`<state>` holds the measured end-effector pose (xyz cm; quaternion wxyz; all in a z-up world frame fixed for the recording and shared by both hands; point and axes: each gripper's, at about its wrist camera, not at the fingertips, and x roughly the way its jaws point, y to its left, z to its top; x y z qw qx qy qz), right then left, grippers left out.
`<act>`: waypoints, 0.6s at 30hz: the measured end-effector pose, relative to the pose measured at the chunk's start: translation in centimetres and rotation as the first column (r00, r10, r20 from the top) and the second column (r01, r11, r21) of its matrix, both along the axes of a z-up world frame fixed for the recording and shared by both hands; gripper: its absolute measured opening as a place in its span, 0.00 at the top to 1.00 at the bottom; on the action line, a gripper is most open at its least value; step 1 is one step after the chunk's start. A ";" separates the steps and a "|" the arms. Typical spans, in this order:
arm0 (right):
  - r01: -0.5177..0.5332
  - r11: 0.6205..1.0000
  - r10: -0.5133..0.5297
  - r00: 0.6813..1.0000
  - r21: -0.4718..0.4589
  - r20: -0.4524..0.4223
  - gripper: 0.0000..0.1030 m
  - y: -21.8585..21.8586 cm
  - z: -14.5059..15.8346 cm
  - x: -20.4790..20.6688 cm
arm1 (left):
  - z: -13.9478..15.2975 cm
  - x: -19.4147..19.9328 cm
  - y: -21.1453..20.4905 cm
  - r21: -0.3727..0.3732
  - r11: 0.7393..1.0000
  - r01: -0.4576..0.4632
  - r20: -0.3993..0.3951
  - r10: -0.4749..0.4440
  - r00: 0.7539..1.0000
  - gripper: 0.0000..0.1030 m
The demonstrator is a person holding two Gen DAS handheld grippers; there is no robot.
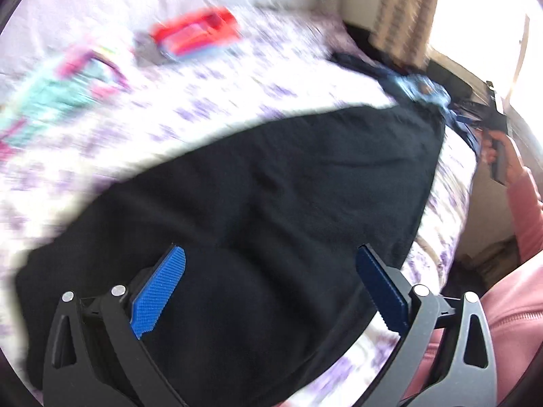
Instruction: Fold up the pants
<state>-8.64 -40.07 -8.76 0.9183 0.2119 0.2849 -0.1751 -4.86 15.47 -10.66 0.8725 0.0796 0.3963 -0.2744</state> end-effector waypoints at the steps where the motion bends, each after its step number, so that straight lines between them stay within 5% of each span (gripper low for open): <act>1: -0.073 0.997 0.074 0.997 -0.029 0.020 0.41 2.1 1.5 0.6 | 0.9 -0.2 1.4 0.016 0.999 -0.040 0.028 0.039 0.999 0.04; 3: -0.271 0.960 0.274 0.961 -0.064 0.046 0.41 6.9 3.7 2.6 | 2.3 0.2 5.1 0.045 0.988 -0.148 0.051 0.146 0.988 0.04; 5: -0.526 0.848 0.529 0.848 -0.059 0.044 0.41 13.1 5.0 5.7 | 2.9 1.7 9.0 0.052 0.966 -0.254 0.016 0.254 0.967 0.04; 8: -0.807 0.591 0.807 0.591 0.011 0.018 0.41 22.4 5.1 10.8 | 1.8 4.4 13.8 0.041 0.937 -0.348 -0.098 0.351 0.931 0.04; 10: -0.905 0.422 0.906 0.421 0.043 -0.046 0.41 28.4 4.2 14.5 | 0.1 6.3 16.0 -0.011 0.940 -0.341 -0.217 0.331 0.918 0.04; 12: -0.950 0.302 0.950 0.294 0.076 -0.108 0.41 32.6 3.0 17.9 | -2.1 7.9 17.0 -0.070 0.947 -0.315 -0.333 0.275 0.902 0.04; 15: -0.972 0.184 0.965 0.149 0.149 -0.217 0.41 37.0 1.0 22.6 | -4.7 9.7 17.7 -0.134 0.950 -0.284 -0.452 0.196 0.870 0.04; 18: -0.969 0.123 0.945 0.049 0.212 -0.324 0.41 39.8 -1.2 24.6 | -4.6 9.4 17.5 -0.174 0.958 -0.229 -0.446 0.130 0.885 0.04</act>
